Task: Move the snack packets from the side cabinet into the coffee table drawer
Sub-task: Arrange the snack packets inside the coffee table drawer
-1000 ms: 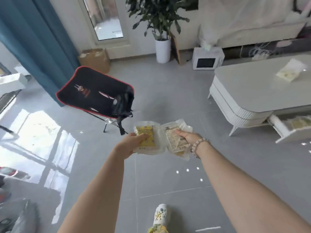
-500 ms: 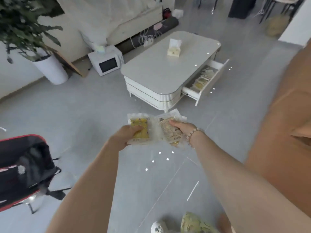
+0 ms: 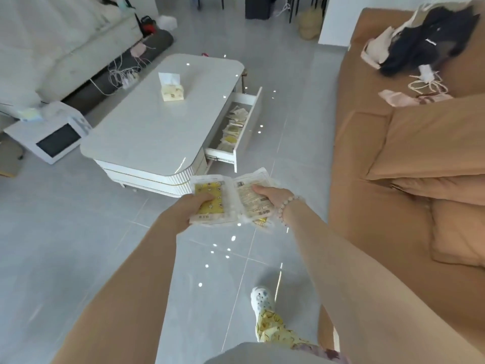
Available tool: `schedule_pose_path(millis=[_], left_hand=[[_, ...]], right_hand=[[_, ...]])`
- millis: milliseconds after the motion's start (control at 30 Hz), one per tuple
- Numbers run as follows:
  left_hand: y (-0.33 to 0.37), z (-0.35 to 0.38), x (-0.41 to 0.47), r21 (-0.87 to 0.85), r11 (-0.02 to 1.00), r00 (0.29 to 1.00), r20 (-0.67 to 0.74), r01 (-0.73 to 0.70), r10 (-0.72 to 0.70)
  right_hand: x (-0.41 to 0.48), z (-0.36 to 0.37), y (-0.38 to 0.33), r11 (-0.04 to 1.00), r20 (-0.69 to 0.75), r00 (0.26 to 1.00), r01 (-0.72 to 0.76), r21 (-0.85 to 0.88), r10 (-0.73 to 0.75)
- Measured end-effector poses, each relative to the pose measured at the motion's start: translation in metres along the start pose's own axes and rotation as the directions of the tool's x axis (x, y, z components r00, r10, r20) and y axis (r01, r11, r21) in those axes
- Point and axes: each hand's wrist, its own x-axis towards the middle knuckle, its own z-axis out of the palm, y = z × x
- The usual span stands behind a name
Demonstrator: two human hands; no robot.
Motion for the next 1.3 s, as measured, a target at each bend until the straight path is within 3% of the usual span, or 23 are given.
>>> schedule_pose_path(millis=[333, 667, 1300], left_hand=[[0.100, 0.057, 0.097, 0.031, 0.999, 0.996, 0.089, -0.009, 0.007], [0.169, 0.072, 0.189, 0.092, 0.995, 0.996, 0.078, 0.034, -0.042], [0.355, 0.079, 0.437, 0.147, 0.984, 0.989, 0.093, 0.099, -0.113]], right_hand=[[0.090, -0.075, -0.088, 0.999, -0.069, 0.998, 0.005, -0.049, -0.009], [0.176, -0.089, -0.148, 0.999, -0.068, 0.998, -0.016, 0.040, 0.018], [0.392, -0.107, -0.345, 0.983, -0.135, 0.987, -0.064, 0.169, 0.087]])
